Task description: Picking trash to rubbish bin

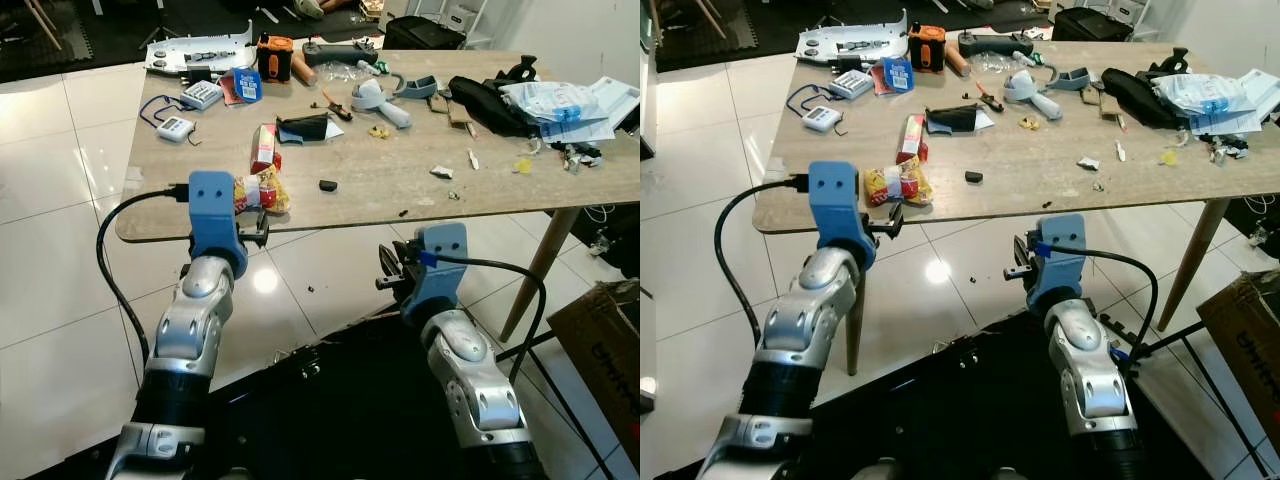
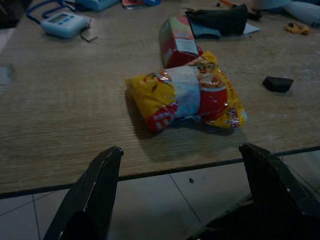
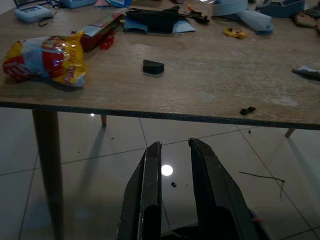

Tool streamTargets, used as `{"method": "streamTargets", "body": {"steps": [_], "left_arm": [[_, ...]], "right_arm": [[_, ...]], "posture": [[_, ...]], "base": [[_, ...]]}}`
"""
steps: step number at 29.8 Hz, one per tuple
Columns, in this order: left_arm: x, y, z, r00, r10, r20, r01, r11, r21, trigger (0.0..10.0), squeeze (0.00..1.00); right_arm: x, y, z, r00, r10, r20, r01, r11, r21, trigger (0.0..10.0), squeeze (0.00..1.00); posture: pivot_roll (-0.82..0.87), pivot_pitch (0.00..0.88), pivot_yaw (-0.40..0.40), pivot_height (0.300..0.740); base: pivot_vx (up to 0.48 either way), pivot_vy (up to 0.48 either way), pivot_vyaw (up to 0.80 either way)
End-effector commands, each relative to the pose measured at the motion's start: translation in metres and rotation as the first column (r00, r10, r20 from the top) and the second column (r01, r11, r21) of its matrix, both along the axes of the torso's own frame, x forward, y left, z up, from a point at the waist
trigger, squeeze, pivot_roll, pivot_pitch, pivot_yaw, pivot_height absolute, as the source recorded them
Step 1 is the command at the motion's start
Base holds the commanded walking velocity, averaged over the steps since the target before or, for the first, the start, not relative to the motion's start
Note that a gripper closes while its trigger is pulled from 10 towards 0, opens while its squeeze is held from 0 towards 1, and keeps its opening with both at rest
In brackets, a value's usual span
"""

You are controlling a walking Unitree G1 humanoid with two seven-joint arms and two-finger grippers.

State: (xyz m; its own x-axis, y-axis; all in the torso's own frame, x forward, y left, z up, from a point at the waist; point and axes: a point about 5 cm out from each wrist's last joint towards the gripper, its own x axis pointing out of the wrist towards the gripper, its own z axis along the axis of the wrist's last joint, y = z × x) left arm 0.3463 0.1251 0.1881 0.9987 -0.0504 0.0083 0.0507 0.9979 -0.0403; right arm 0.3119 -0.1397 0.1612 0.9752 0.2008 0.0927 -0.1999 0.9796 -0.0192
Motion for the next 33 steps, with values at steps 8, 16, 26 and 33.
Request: {"method": "streamTargets", "body": {"steps": [8,16,26,33], "left_arm": [[-0.005,0.002,0.009,0.997,0.018,0.076,-0.018,1.000,0.000,10.0,0.00],[-0.007,0.001,0.012,0.996,0.011,0.086,-0.011,1.000,-0.003,10.0,0.00],[-0.006,0.002,0.013,0.996,0.015,0.085,-0.014,1.000,-0.010,10.0,0.00],[-0.006,0.006,0.012,0.997,0.029,0.076,-0.028,1.000,-0.013,10.0,0.00]], "right_arm": [[0.002,0.005,-0.002,1.000,0.023,-0.006,-0.023,1.000,-0.007,10.0,0.00],[0.000,0.005,-0.003,1.000,0.022,-0.008,-0.022,1.000,-0.004,10.0,0.00],[-0.001,0.005,-0.004,1.000,0.022,-0.011,-0.022,1.000,-0.005,10.0,0.00],[-0.001,0.005,-0.006,1.000,0.026,-0.016,-0.026,1.000,-0.006,10.0,0.00]], "posture": [[0.06,0.141,-0.057,0.740],[0.06,0.141,-0.052,0.740],[0.06,0.139,-0.050,0.740],[0.07,0.140,-0.050,0.740]], "base": [[0.077,0.000,0.00],[0.413,0.000,0.00],[0.433,0.000,0.00],[0.424,0.000,0.00]]}}
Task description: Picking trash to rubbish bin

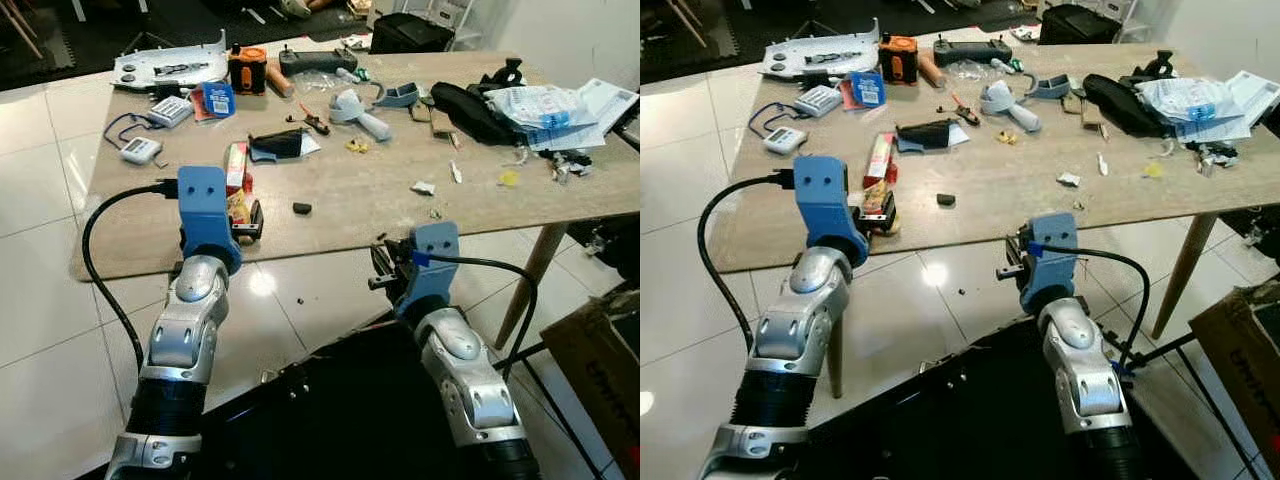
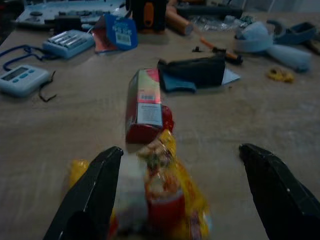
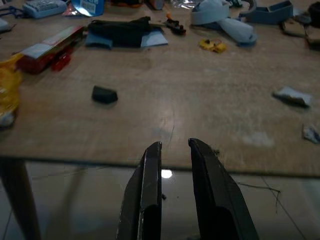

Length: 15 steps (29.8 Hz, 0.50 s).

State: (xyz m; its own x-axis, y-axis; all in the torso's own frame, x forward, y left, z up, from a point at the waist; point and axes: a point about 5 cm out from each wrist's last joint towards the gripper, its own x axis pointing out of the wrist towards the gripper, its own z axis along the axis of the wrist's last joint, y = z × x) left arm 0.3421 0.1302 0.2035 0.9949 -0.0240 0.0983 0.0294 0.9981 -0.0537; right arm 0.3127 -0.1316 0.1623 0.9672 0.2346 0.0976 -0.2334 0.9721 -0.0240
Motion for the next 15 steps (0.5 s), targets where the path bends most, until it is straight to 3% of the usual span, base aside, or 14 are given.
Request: {"method": "streamTargets", "body": {"steps": [1,15], "left_arm": [[-0.0013,0.0016,-0.0034,1.000,0.008,-0.014,-0.008,1.000,0.005,10.0,0.00],[-0.0012,0.0070,-0.0027,0.999,0.034,-0.008,-0.034,0.999,-0.002,10.0,0.00]], "right_arm": [[-0.0018,-0.0028,-0.0067,1.000,-0.008,-0.022,0.008,1.000,-0.003,10.0,0.00],[-0.0034,-0.0016,-0.0085,1.000,-0.007,-0.027,0.007,1.000,0.001,10.0,0.00]], "posture": [[0.07,0.140,-0.050,0.740],[0.07,0.144,-0.047,0.740]], "base": [[0.356,0.000,0.00],[0.025,0.000,0.00]]}}
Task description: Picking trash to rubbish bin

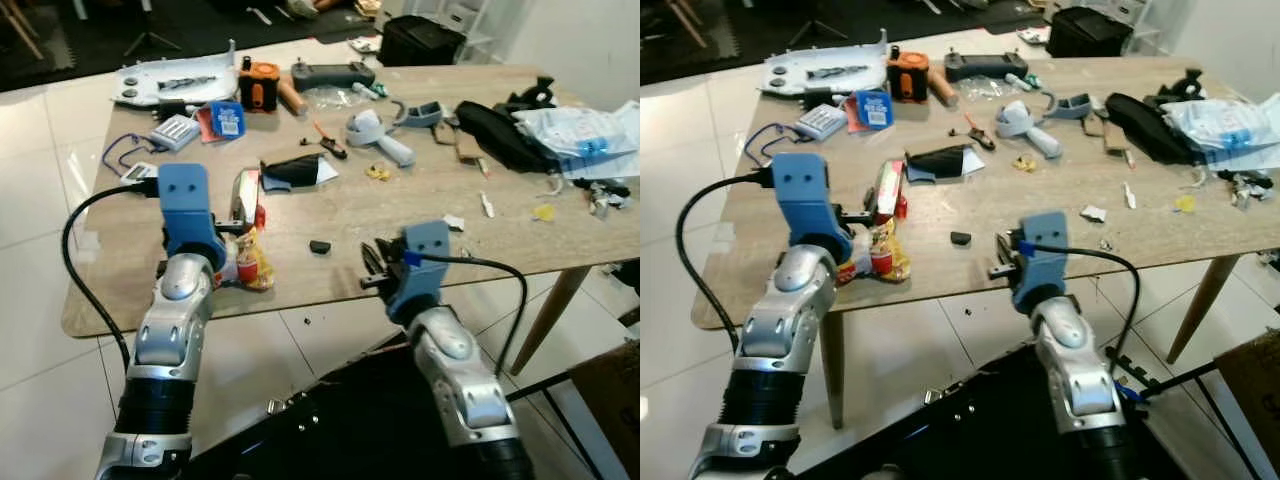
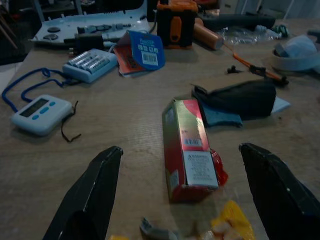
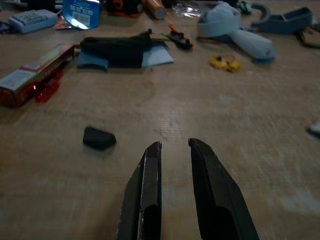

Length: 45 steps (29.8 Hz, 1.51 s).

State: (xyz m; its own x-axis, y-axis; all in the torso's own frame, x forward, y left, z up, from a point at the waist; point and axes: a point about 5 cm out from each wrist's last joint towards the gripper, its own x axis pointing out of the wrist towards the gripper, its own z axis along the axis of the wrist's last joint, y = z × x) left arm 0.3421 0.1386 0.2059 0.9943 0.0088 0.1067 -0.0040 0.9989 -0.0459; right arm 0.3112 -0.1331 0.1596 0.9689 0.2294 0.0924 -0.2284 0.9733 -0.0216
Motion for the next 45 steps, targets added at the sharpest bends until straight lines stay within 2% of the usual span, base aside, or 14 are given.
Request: {"method": "streamTargets", "body": {"steps": [1,21,29,30,37,40,45], "left_arm": [[-0.001,-0.001,-0.005,1.000,0.000,-0.016,0.000,1.000,-0.010,10.0,0.00],[-0.002,-0.004,-0.008,0.999,-0.024,-0.045,0.025,0.999,0.027,10.0,0.00],[0.004,0.000,-0.015,0.995,-0.005,-0.097,0.012,0.998,0.063,10.0,0.00],[0.005,0.000,-0.015,0.995,-0.011,-0.097,0.017,0.998,0.057,10.0,1.00],[0.007,0.001,-0.018,0.991,-0.039,-0.129,0.048,0.997,0.064,10.0,1.00],[0.002,-0.002,-0.015,0.987,-0.105,-0.125,0.109,0.994,0.025,10.0,1.00],[-0.004,0.006,-0.014,0.984,-0.117,-0.131,0.116,0.993,-0.017,10.0,1.00]], "right_arm": [[-0.002,0.000,-0.006,1.000,-0.002,-0.022,0.002,1.000,0.000,10.0,0.00],[-0.003,-0.001,-0.010,0.999,-0.008,-0.038,0.008,1.000,0.005,10.0,0.00],[-0.004,-0.003,-0.011,0.999,-0.018,-0.046,0.018,1.000,0.002,10.0,0.00],[-0.005,-0.004,-0.012,0.999,-0.020,-0.046,0.020,1.000,0.002,10.0,0.00],[-0.004,-0.004,-0.011,0.999,-0.030,-0.044,0.030,1.000,0.005,10.0,0.00],[-0.005,-0.006,-0.012,0.998,-0.040,-0.043,0.041,0.999,0.010,10.0,0.00],[-0.006,-0.006,-0.013,0.998,-0.044,-0.046,0.044,0.999,0.013,10.0,0.00]], "posture": [[0.07,0.144,-0.047,0.740],[0.08,0.157,-0.043,0.740],[0.08,0.174,-0.036,0.740],[0.08,0.174,-0.036,0.740],[0.08,0.181,-0.017,0.740],[0.08,0.180,-0.011,0.740],[0.09,0.181,-0.007,0.740]], "base": [[0.000,0.000,0.00],[0.000,0.000,0.00],[0.000,0.000,0.00],[0.000,0.000,0.00],[0.000,0.000,0.00],[0.000,0.000,0.00],[0.000,0.000,0.00]]}}
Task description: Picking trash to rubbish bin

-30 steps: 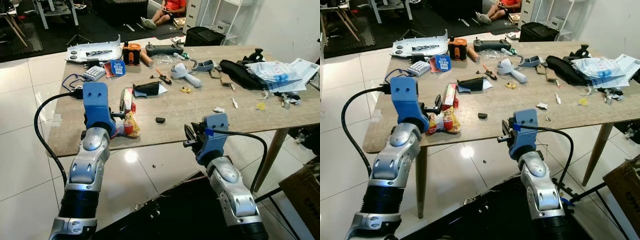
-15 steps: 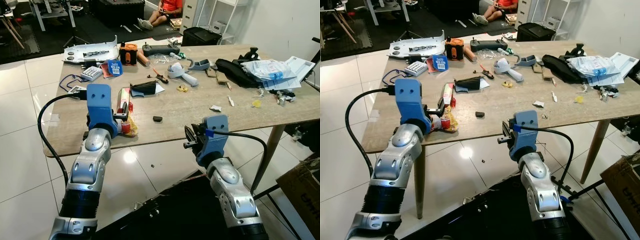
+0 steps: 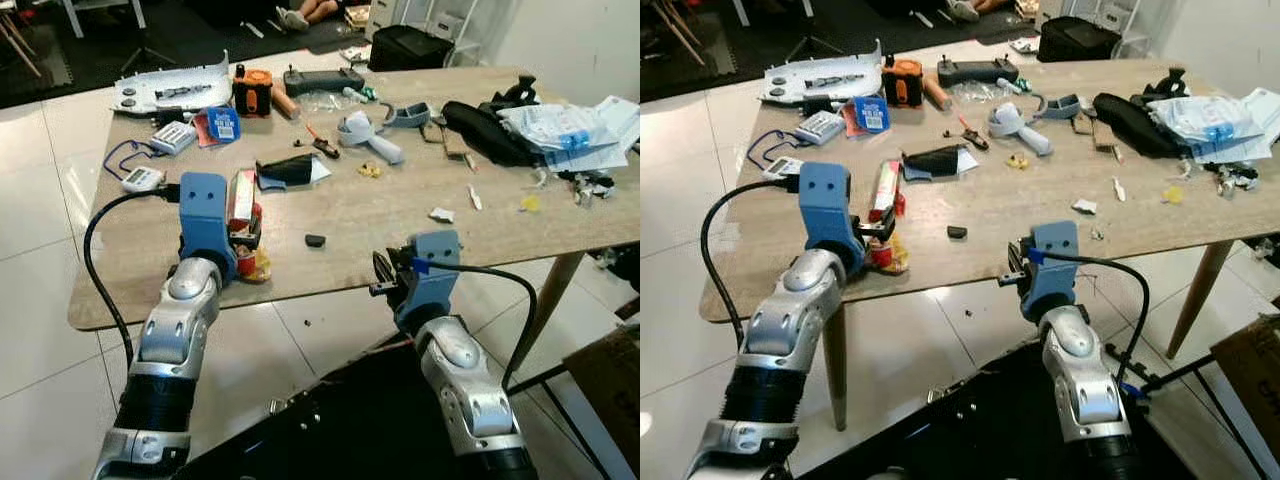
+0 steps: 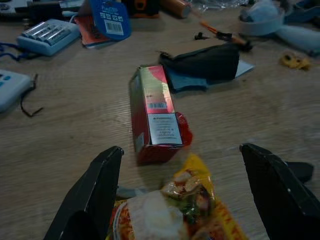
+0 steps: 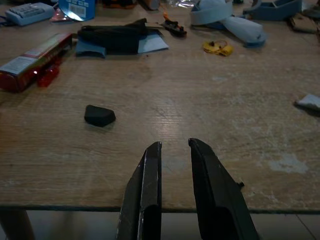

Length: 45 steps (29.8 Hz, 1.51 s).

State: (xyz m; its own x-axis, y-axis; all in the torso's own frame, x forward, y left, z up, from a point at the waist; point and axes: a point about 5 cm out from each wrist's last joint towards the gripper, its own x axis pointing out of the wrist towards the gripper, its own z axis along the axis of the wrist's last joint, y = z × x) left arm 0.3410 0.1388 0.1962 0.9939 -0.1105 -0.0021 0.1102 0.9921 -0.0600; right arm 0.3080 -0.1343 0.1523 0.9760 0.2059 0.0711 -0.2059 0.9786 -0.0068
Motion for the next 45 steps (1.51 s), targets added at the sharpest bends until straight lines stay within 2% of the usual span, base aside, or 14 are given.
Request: {"method": "streamTargets", "body": {"steps": [1,12,20,23,26,27,33,37,38,39,40,41,42,45], "left_arm": [[-0.005,0.007,-0.004,1.000,-0.003,-0.027,0.003,1.000,-0.005,10.0,1.00],[-0.010,0.012,0.000,0.997,-0.063,-0.035,0.063,0.998,0.000,10.0,1.00],[-0.016,0.009,0.003,0.976,-0.213,-0.040,0.212,0.977,-0.026,10.0,1.00],[-0.018,0.001,0.007,0.961,-0.275,0.012,0.274,0.960,0.057,10.0,1.00],[-0.023,-0.003,0.014,0.907,-0.411,0.088,0.373,0.883,0.285,10.0,1.00],[-0.023,-0.003,0.014,0.907,-0.411,0.088,0.373,0.883,0.285,10.0,1.00],[-0.016,0.026,0.017,0.793,-0.609,-0.015,0.552,0.709,0.439,10.0,1.00],[-0.011,0.034,0.018,0.770,-0.636,-0.051,0.576,0.659,0.483,10.0,1.00],[-0.005,0.041,0.017,0.749,-0.651,-0.121,0.590,0.573,0.569,10.0,1.00],[-0.005,0.041,0.017,0.749,-0.651,-0.121,0.590,0.573,0.569,10.0,1.00],[-0.002,0.044,0.016,0.743,-0.653,-0.149,0.594,0.539,0.597,10.0,1.00],[0.002,0.049,0.017,0.753,-0.635,-0.173,0.574,0.504,0.646,10.0,0.32],[0.008,0.052,0.019,0.761,-0.619,-0.191,0.564,0.488,0.666,10.0,0.00],[0.013,0.055,0.020,0.770,-0.603,-0.208,0.556,0.473,0.684,10.0,0.00]], "right_arm": [[-0.003,-0.005,-0.006,1.000,-0.021,-0.022,0.021,1.000,0.004,10.0,0.00],[-0.003,-0.003,-0.006,1.000,-0.020,-0.023,0.020,1.000,0.007,10.0,0.00],[-0.003,-0.002,-0.007,1.000,-0.016,-0.024,0.016,1.000,0.009,10.0,0.00],[-0.002,-0.001,-0.006,1.000,-0.015,-0.022,0.016,1.000,0.009,10.0,0.00],[-0.002,-0.003,-0.005,1.000,-0.018,-0.020,0.018,1.000,0.009,10.0,0.00],[-0.002,-0.003,-0.005,1.000,-0.018,-0.020,0.018,1.000,0.009,10.0,0.00],[-0.003,-0.003,-0.006,1.000,-0.016,-0.022,0.017,1.000,0.008,10.0,0.00],[-0.003,-0.002,-0.006,1.000,-0.014,-0.021,0.014,1.000,0.009,10.0,0.00],[-0.003,-0.002,-0.005,1.000,-0.013,-0.019,0.013,1.000,0.010,10.0,0.00],[-0.003,-0.002,-0.005,1.000,-0.013,-0.019,0.013,1.000,0.010,10.0,0.00],[-0.002,-0.001,-0.005,1.000,-0.012,-0.018,0.013,1.000,0.009,10.0,0.00],[-0.003,-0.001,-0.005,1.000,-0.012,-0.018,0.012,1.000,0.010,10.0,0.00],[-0.003,-0.002,-0.005,1.000,-0.013,-0.017,0.013,1.000,0.010,10.0,0.00],[-0.003,-0.002,-0.005,1.000,-0.014,-0.017,0.014,1.000,0.011,10.0,0.00]], "posture": [[0.09,0.181,-0.007,0.740],[0.10,0.183,-0.005,0.740],[0.10,0.182,-0.009,0.740],[0.10,0.182,-0.006,0.740],[0.09,0.183,-0.006,0.740],[0.09,0.183,-0.006,0.740],[0.10,0.184,-0.011,0.740],[0.10,0.184,-0.011,0.740],[0.10,0.184,-0.008,0.740],[0.10,0.184,-0.008,0.740],[0.10,0.184,-0.008,0.740],[0.10,0.184,-0.008,0.740],[0.11,0.181,0.000,0.740],[0.11,0.181,0.000,0.740]], "base": [[0.000,0.000,0.00],[0.000,0.000,0.00],[0.000,0.000,0.00],[0.000,0.000,0.00],[0.000,0.000,0.00],[0.000,0.000,0.00],[0.000,0.000,0.00],[0.000,0.000,0.00],[0.000,0.000,0.00],[0.000,0.000,0.00],[0.000,0.000,0.00],[0.000,0.000,0.00],[0.000,0.000,0.00],[0.000,0.000,0.00]]}}
